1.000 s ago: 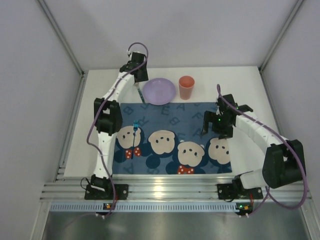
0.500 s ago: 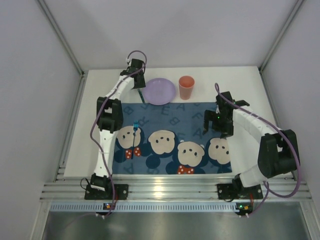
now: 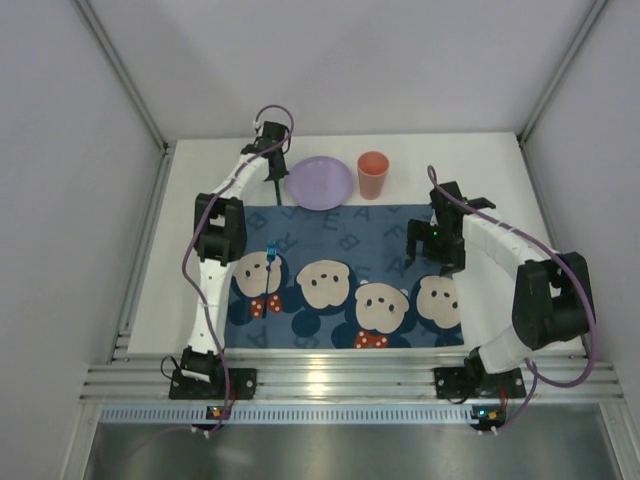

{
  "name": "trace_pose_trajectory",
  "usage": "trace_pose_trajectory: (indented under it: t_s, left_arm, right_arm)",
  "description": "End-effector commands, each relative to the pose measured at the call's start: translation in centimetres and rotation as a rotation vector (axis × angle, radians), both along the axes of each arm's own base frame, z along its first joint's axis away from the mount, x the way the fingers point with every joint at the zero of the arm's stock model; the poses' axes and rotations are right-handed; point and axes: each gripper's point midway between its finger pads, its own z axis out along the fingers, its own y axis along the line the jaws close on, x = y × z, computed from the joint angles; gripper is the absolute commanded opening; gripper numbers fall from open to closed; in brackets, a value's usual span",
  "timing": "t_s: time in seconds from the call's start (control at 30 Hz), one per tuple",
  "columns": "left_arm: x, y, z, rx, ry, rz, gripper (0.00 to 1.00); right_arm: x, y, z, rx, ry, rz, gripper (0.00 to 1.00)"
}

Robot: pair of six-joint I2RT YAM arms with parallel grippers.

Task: Set the dinner table for one person

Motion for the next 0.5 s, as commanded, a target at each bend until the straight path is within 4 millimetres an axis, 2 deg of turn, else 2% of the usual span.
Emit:
trace_pose_trajectory:
  t_s: [0.0, 0.1, 0.13, 0.17, 0.27, 0.37, 0.47]
  left_arm:
    - [-1.1, 0.8, -0.8, 0.013, 0.045, 0.0, 0.0]
    - [-0.3, 0.6, 1.9, -0.008, -0.015, -0.002, 0.0]
    - [0.2, 0.4, 3.6, -0.019, -0.054, -0.001, 0.0]
    - [0.4, 0.4, 4.4, -0.029, -0.072, 0.001, 0.0]
    - [2.1, -0.2, 9.0, -0.096, -0.179, 0.007, 0.0]
    - [3.5, -0.8, 14.6, -0.158, -0.317, 0.009, 0.0]
    - [4.0, -1.3, 20.1, -0.211, -0.441, 0.0, 0.0]
  right_arm:
    - [1.5, 0.1, 1.3, 0.009, -0.048, -0.019, 1.0]
    - [1.6, 0.2, 1.5, 0.014, -0.058, -0.02, 1.0]
    - [1.5, 0.2, 1.7, 0.015, -0.062, -0.018, 1.0]
    - [1.6, 0.3, 1.8, 0.016, -0.066, -0.017, 1.0]
    - [1.7, 0.6, 2.2, 0.022, -0.082, -0.009, 1.0]
    - [1.8, 0.9, 2.5, 0.032, -0.094, -0.004, 1.0]
    - [2.1, 1.2, 3.4, 0.041, -0.118, 0.001, 1.0]
